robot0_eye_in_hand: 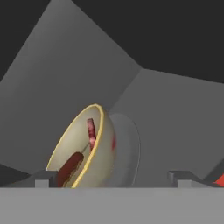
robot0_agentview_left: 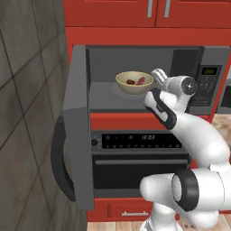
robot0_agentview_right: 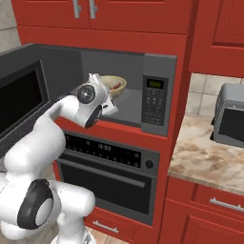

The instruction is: Place the bowl containing the hot dog and steak in the microwave. Close the microwave door and press the start button to microwave the meal.

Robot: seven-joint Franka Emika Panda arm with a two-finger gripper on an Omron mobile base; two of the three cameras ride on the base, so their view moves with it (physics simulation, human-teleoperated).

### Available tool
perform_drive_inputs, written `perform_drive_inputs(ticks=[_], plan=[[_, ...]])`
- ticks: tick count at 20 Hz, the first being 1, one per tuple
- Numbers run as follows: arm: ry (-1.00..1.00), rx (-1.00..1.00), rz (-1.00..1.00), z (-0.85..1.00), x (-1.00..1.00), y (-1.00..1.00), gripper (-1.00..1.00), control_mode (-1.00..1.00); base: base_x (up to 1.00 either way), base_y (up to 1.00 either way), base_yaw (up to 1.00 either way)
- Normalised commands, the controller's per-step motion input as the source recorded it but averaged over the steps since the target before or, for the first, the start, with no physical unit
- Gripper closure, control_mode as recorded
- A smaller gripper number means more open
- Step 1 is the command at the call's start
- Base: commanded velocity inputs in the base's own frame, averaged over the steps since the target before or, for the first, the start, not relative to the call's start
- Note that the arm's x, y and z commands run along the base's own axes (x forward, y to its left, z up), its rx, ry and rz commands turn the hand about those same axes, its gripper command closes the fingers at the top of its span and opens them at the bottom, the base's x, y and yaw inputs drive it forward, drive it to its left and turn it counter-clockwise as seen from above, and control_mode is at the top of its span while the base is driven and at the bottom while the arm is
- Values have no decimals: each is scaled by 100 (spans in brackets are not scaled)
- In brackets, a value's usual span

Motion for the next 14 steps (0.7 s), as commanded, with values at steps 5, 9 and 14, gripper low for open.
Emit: perform_drive_inputs(ticks=[5,9,14], plan=[[0,-20,26,45,-100,0,-100,-100,0,0,0],[0,-31,32,47,-100,0,-100,-100,0,0,0],[0,-38,33,38,-100,1,-100,-100,0,0,0]])
